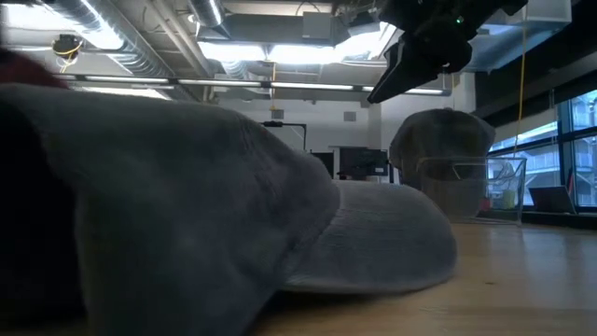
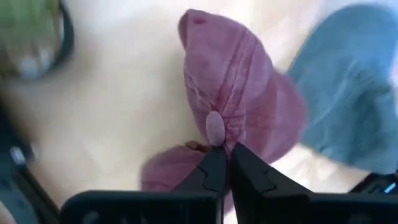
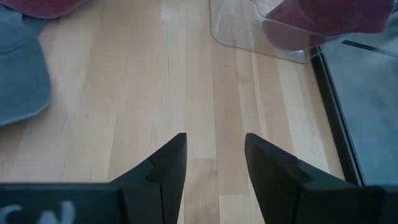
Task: Pick & Place hat
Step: Put the red cap into the left transparent bin
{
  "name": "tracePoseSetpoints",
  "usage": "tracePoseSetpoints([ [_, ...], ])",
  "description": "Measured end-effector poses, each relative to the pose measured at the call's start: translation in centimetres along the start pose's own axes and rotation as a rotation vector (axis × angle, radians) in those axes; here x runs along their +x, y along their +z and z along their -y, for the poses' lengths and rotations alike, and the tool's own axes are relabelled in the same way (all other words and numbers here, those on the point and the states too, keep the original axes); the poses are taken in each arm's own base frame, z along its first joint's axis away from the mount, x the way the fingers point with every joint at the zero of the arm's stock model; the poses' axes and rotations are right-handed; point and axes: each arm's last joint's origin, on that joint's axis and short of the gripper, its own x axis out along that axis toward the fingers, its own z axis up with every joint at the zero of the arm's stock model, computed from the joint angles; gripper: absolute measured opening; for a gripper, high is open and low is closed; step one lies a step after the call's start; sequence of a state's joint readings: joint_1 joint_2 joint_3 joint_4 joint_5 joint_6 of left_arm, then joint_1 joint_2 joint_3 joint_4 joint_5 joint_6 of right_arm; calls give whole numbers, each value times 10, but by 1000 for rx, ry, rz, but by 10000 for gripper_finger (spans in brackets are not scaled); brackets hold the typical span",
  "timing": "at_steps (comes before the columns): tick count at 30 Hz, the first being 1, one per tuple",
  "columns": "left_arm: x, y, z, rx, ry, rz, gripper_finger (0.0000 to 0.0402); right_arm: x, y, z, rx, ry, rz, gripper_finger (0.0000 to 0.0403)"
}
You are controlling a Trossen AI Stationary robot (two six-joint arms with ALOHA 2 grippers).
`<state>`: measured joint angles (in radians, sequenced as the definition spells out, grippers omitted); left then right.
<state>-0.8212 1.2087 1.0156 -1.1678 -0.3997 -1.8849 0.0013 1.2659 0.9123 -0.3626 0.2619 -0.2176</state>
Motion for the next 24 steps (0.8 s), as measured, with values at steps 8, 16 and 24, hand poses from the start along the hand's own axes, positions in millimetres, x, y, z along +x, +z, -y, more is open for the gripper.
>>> tracePoseSetpoints([
  [8, -41, 62, 32, 332, -68, 245, 4, 0, 0, 0, 0, 0, 0, 162],
  [16, -80, 133, 44, 838, 71, 487, 4, 0, 0, 1, -23, -36, -9, 162],
  [24, -82, 185, 26, 1157, 437, 519, 4, 0, 0, 1, -24, -33, -10, 162],
])
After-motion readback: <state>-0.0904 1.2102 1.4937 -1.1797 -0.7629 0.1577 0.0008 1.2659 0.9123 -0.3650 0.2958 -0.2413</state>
